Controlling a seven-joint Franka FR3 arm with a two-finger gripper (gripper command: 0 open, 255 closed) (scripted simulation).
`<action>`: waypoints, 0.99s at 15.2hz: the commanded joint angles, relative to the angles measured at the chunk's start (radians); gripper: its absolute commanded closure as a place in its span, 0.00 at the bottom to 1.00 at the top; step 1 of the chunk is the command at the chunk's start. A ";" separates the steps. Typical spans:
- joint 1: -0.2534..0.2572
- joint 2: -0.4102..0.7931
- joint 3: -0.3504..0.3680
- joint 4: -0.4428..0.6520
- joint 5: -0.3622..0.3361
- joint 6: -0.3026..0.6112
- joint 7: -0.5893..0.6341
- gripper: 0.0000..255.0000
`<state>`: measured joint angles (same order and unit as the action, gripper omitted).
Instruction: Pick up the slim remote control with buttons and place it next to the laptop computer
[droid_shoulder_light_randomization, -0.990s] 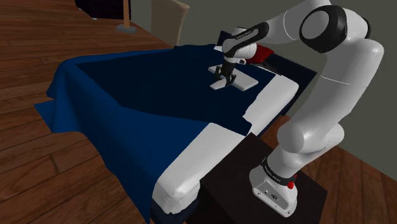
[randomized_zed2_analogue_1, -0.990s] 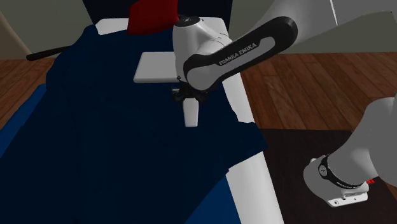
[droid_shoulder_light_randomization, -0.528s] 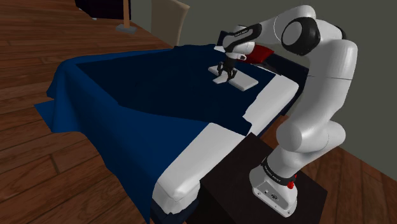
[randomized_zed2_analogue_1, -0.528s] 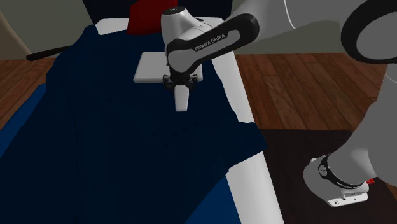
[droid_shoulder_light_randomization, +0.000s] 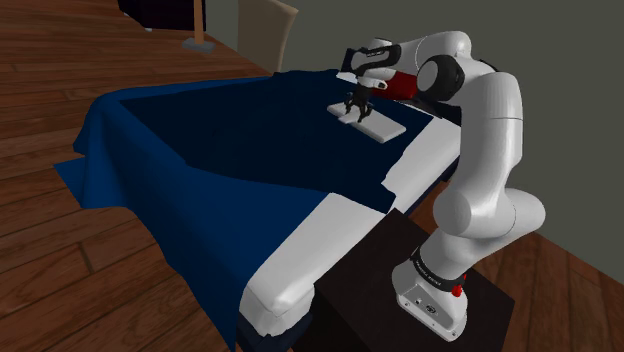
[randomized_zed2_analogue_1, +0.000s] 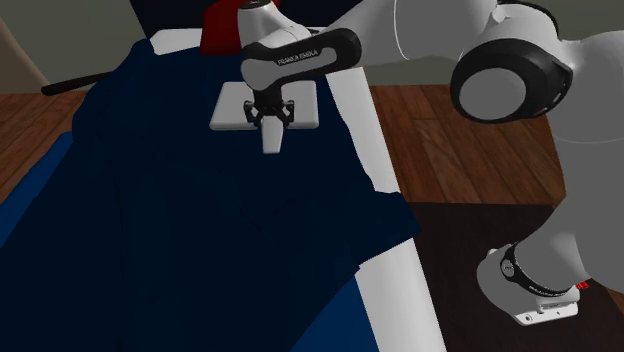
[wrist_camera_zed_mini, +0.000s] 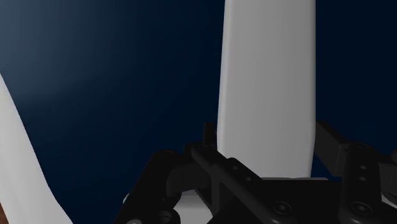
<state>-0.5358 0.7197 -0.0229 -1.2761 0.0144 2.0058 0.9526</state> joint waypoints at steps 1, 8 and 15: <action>-0.003 0.022 0.000 0.014 0.001 0.008 -0.004 1.00; -0.004 0.061 0.001 -0.015 0.002 0.077 -0.005 1.00; -0.004 0.112 0.001 -0.029 0.003 0.141 -0.005 1.00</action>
<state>-0.5386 0.8213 -0.0217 -1.3098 0.0166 2.1413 0.9486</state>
